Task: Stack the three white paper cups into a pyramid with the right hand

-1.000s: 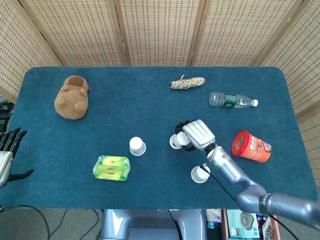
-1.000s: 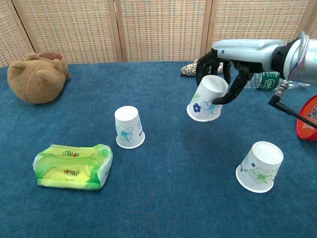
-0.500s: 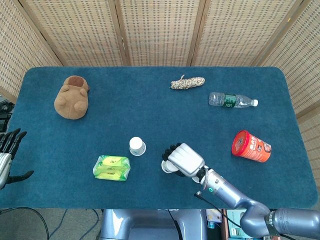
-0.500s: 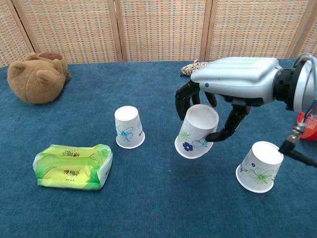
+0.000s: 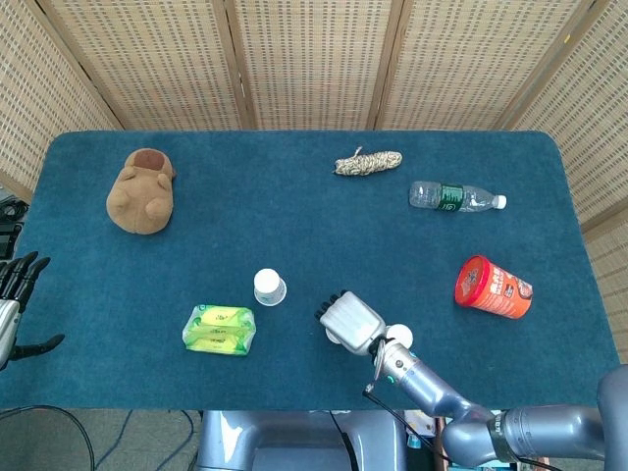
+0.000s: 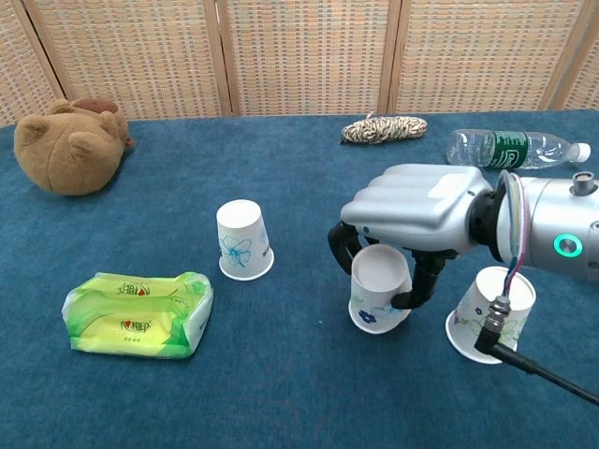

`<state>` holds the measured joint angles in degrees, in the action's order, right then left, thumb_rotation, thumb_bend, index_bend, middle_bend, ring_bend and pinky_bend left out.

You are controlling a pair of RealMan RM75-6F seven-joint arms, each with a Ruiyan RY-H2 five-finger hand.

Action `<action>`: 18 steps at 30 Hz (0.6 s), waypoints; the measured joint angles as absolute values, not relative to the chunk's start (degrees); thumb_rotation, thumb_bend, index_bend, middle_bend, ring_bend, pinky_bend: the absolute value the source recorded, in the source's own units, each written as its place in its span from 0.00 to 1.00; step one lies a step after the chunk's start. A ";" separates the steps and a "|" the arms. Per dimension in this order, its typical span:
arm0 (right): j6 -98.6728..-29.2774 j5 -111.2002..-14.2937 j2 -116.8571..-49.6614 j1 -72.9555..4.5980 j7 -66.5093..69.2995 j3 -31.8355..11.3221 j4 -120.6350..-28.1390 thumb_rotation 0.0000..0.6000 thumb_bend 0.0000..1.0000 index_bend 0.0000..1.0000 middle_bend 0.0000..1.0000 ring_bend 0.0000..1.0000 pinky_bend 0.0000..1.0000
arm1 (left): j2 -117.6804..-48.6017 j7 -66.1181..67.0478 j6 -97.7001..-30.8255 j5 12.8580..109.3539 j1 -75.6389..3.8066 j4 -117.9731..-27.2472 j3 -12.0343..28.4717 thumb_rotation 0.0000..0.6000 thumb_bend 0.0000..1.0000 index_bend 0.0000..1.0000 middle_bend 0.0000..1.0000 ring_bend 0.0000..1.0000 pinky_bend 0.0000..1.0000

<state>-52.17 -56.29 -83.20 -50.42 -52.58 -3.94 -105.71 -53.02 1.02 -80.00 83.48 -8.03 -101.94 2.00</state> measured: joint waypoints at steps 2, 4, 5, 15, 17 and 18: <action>-52.72 -54.05 -83.39 -50.82 -54.02 -3.43 -106.23 1.00 0.41 0.45 0.51 0.41 0.52 | -53.00 0.97 -80.03 83.61 -8.01 -101.94 1.95 1.00 0.10 0.00 0.00 0.00 0.00; -53.55 -52.01 -83.44 -51.30 -55.43 -2.85 -107.13 1.00 0.41 0.45 0.51 0.41 0.52 | -53.02 0.97 -79.99 83.74 -8.01 -101.95 1.89 1.00 0.10 0.00 0.00 0.00 0.00; -53.95 -51.47 -83.40 -51.49 -55.85 -2.62 -107.58 1.00 0.41 0.45 0.51 0.41 0.52 | -53.03 0.97 -79.96 83.78 -8.02 -101.94 1.87 1.00 0.10 0.00 0.00 0.00 0.00; -55.48 -49.15 -80.92 -52.38 -56.30 0.40 -110.77 1.00 0.41 0.45 0.48 0.41 0.52 | -53.07 1.39 -79.75 83.77 -8.07 -102.17 1.82 1.00 0.10 0.00 0.00 0.00 0.00; -55.47 -49.12 -80.52 -52.58 -56.00 0.76 -110.89 1.00 0.41 0.44 0.44 0.41 0.50 | -53.05 1.36 -79.76 83.80 -8.05 -102.19 1.80 1.00 0.10 0.00 0.00 0.00 0.00; -55.41 -49.14 -80.26 -52.72 -55.85 0.98 -110.93 1.00 0.41 0.44 0.42 0.39 0.47 | -53.03 1.33 -79.77 83.82 -8.04 -102.21 1.79 1.00 0.10 0.00 0.00 0.00 0.00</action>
